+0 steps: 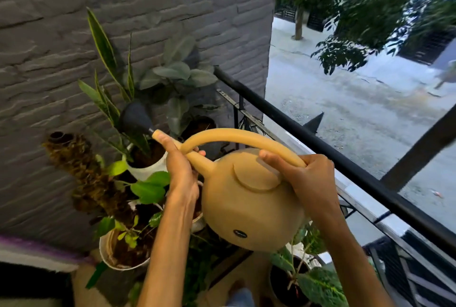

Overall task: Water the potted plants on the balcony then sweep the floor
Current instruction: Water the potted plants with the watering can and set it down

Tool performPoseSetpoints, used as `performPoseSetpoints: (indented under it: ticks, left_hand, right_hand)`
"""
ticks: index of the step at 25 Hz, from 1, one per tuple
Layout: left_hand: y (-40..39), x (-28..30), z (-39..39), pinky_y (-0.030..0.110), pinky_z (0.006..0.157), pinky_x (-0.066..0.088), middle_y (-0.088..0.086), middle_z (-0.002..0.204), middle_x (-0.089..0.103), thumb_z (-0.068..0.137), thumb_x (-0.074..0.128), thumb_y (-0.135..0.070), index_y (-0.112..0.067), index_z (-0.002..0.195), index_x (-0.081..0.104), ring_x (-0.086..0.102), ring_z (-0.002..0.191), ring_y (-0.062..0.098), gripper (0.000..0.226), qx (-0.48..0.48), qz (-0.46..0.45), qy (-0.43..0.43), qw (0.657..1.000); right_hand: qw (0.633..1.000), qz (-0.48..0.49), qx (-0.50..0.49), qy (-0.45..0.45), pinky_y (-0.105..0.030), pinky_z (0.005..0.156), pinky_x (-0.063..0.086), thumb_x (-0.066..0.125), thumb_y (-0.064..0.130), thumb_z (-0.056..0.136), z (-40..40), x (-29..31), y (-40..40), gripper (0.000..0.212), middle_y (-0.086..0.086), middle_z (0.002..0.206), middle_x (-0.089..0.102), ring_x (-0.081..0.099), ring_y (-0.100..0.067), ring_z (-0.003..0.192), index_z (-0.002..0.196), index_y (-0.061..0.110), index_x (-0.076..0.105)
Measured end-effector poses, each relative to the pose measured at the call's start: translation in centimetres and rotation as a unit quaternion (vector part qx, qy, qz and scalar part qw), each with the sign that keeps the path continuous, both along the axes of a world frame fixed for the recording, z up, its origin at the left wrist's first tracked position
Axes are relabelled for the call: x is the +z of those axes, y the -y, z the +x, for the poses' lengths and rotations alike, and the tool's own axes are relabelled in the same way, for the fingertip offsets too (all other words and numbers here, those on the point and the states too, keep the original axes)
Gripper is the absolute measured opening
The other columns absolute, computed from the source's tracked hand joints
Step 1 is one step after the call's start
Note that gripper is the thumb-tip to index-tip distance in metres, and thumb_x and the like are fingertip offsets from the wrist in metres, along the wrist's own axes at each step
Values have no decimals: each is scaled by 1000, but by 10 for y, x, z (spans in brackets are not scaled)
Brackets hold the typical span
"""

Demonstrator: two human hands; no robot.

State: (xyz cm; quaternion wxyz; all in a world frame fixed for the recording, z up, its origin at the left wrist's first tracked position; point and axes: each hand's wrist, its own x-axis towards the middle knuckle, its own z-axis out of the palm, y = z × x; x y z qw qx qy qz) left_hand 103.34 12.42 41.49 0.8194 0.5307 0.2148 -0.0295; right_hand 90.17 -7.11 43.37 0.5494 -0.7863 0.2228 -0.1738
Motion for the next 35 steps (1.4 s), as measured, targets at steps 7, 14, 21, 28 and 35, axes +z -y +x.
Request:
performPoseSetpoints:
  ticks: [7,14,21,28,35]
  left_hand:
    - [38,-48,113,42,81,53,0,56,63,96,28,-80,-16,75,64,62,66,20,76,-76,-3,-35,996]
    - [67,-88,207,40,83,57,2,62,67,82,19,-95,-11,79,66,67,69,20,95,-174,8,-92,980]
    - [99,-130,283,33,74,53,3,59,56,82,13,-95,-18,67,53,57,55,17,88,-198,-44,-186,961]
    - [111,-150,335,33,73,54,4,59,56,92,22,-84,-15,72,52,56,58,18,78,-138,-43,-230,962]
    - [109,-155,362,36,79,50,6,67,50,97,22,-80,-12,74,48,51,62,18,76,-115,-31,-249,961]
  right_hand:
    - [997,-7,-55,-62,-36,48,38,85,76,60,88,-13,8,83,-9,45,55,48,-24,40,55,-4,62]
    - [991,14,-68,-113,-40,58,56,85,63,64,167,-10,11,60,-5,58,74,71,-18,49,67,4,74]
    - [984,-34,-72,-158,-53,63,60,66,93,49,238,-21,24,93,-9,58,72,71,-28,54,70,3,75]
    - [984,-84,-20,-155,-55,66,61,58,98,65,298,-34,33,91,-9,62,73,72,-27,60,72,9,75]
    - [988,-78,16,-136,-55,74,60,65,86,78,332,-44,37,67,-1,70,76,74,-22,71,83,19,76]
